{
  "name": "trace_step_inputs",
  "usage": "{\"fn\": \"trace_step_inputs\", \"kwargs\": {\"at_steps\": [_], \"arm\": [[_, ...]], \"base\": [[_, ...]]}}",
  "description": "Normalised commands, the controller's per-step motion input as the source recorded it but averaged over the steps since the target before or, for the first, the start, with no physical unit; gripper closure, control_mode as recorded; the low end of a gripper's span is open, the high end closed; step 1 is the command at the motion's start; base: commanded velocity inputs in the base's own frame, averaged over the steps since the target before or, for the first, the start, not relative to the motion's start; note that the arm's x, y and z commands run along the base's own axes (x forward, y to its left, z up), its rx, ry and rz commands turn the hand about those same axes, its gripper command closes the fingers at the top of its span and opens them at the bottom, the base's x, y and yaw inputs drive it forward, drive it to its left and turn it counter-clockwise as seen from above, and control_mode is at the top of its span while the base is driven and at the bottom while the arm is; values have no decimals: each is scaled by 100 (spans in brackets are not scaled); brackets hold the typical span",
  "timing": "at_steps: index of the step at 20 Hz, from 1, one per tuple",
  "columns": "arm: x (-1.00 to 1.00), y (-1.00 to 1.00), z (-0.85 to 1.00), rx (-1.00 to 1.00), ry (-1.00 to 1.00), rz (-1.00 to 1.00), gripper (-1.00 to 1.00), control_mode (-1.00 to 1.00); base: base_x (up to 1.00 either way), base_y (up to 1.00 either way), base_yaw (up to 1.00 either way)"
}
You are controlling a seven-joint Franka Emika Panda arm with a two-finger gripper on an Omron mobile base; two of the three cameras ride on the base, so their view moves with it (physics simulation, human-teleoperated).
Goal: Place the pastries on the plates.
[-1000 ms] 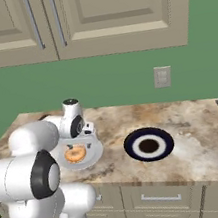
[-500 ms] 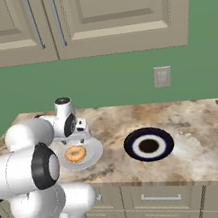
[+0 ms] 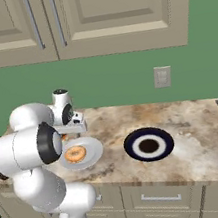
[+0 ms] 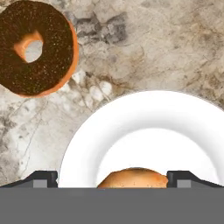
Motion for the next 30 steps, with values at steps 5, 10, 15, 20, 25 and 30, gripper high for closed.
{"fn": "trace_step_inputs", "kwargs": {"at_steps": [5, 10, 15, 20, 25, 30], "arm": [[54, 6, -10, 0, 4, 0, -100, -100], [37, 13, -10, 0, 2, 0, -100, -100], [19, 43, -26, 0, 1, 0, -100, -100], [23, 42, -4, 0, 0, 1, -100, -100], [18, 23, 0, 0, 0, 0, -100, -100], [9, 2, -1, 0, 0, 0, -100, -100]], "base": [[0, 0, 0], [0, 0, 0], [0, 0, 0], [0, 0, 0], [0, 0, 0], [0, 0, 0]]}}
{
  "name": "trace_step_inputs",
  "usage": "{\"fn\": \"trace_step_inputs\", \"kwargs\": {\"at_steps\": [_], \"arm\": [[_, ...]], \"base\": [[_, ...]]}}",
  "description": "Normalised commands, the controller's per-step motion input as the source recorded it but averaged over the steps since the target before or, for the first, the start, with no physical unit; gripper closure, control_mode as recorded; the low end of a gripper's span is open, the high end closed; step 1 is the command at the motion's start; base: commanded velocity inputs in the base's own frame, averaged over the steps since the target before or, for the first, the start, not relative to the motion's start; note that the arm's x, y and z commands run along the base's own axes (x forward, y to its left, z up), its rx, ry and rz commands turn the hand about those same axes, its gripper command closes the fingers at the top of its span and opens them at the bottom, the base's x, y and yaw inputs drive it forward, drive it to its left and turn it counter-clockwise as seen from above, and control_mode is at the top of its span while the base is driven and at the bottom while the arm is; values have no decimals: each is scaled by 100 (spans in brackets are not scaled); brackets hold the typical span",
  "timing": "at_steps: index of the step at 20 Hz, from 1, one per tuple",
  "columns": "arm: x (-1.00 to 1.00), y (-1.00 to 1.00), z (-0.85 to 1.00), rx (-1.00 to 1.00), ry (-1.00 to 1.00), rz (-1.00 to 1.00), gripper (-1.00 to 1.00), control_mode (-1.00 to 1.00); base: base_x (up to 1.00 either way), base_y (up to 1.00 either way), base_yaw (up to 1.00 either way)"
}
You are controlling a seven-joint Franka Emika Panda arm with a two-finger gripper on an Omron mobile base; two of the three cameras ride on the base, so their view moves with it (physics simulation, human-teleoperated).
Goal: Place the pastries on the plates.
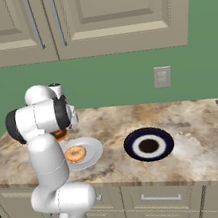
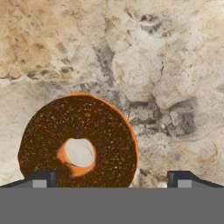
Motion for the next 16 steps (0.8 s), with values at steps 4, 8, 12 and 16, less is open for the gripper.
{"fn": "trace_step_inputs", "kwargs": {"at_steps": [4, 8, 12, 16], "arm": [[0, 0, -14, 0, 0, 0, -100, -100], [0, 0, -25, 0, 0, 0, -100, -100], [0, 0, -26, 0, 0, 0, -100, -100], [0, 0, -35, 0, 0, 0, -100, -100]], "base": [[0, 0, 0], [0, 0, 0], [0, 0, 0], [0, 0, 0]]}}
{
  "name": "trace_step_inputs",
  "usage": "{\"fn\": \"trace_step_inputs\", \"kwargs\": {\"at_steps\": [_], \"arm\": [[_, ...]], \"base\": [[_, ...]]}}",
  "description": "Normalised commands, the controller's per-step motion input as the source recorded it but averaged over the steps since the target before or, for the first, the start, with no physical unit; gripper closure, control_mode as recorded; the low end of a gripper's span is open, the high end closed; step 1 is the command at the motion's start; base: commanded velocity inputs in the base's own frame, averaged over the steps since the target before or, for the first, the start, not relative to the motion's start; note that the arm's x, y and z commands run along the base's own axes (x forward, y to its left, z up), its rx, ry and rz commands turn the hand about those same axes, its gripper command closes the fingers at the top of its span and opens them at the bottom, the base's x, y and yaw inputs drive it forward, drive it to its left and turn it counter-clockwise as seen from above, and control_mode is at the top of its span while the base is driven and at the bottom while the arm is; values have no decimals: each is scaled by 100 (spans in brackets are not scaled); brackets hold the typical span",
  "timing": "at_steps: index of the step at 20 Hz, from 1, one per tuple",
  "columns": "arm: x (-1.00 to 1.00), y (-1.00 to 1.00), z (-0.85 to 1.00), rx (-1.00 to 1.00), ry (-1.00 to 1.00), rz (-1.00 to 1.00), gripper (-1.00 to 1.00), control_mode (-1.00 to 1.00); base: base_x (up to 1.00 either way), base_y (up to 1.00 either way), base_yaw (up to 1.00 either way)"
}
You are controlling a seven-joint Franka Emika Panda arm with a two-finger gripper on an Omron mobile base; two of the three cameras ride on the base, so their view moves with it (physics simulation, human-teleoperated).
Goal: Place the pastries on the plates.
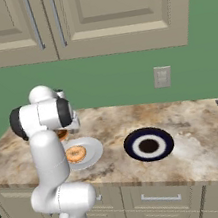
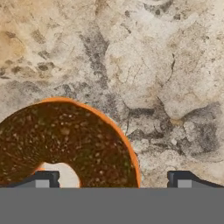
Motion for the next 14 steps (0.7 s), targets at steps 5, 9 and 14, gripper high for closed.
{"fn": "trace_step_inputs", "kwargs": {"at_steps": [5, 9, 14], "arm": [[0, -7, -34, 0, 1, 0, -100, -100], [1, -10, -18, 0, 1, 0, -100, -100], [0, 0, 0, 0, 0, 0, 100, -100]], "base": [[0, 0, 0], [0, 0, 0], [0, 0, 0]]}}
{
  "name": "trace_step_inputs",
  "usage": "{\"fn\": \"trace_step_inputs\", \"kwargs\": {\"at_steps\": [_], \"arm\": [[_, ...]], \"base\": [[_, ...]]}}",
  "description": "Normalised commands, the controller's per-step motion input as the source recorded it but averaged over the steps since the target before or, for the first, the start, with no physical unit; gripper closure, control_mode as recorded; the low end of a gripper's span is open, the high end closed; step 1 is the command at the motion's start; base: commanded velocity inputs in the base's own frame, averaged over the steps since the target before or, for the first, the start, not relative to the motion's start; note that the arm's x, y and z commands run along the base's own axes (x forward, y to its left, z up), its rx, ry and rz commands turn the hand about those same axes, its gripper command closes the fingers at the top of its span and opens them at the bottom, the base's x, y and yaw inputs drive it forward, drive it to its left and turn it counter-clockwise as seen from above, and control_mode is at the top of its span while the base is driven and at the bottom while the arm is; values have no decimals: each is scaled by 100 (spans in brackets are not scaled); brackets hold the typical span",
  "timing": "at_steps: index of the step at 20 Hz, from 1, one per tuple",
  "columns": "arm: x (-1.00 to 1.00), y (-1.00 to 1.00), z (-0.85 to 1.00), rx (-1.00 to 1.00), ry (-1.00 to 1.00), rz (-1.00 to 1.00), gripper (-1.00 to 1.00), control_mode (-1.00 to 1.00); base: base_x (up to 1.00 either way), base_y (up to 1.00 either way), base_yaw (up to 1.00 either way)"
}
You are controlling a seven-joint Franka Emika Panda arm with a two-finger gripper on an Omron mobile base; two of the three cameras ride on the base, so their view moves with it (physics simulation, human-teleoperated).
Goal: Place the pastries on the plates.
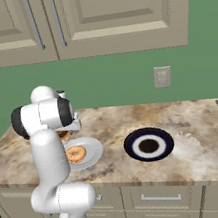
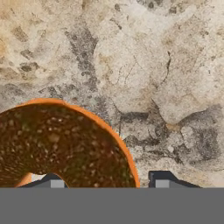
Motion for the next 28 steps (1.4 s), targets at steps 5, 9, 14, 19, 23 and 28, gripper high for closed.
{"fn": "trace_step_inputs", "kwargs": {"at_steps": [5, 9, 14, 19, 23, 28], "arm": [[0, 0, 0, 0, 0, 0, 100, -100], [-13, 0, 5, 0, -3, 0, 100, -100], [-66, 0, 56, 0, -15, 0, 100, -100], [-24, -7, 46, 0, -5, 0, 100, -100], [-1, -47, 2, -4, 0, 0, 100, -100], [0, -85, 8, -1, 0, -6, 100, -100]], "base": [[0, 0, 0], [0, 0, 0], [0, 0, 0], [0, 0, 0], [0, 0, 0], [0, 0, 0]]}}
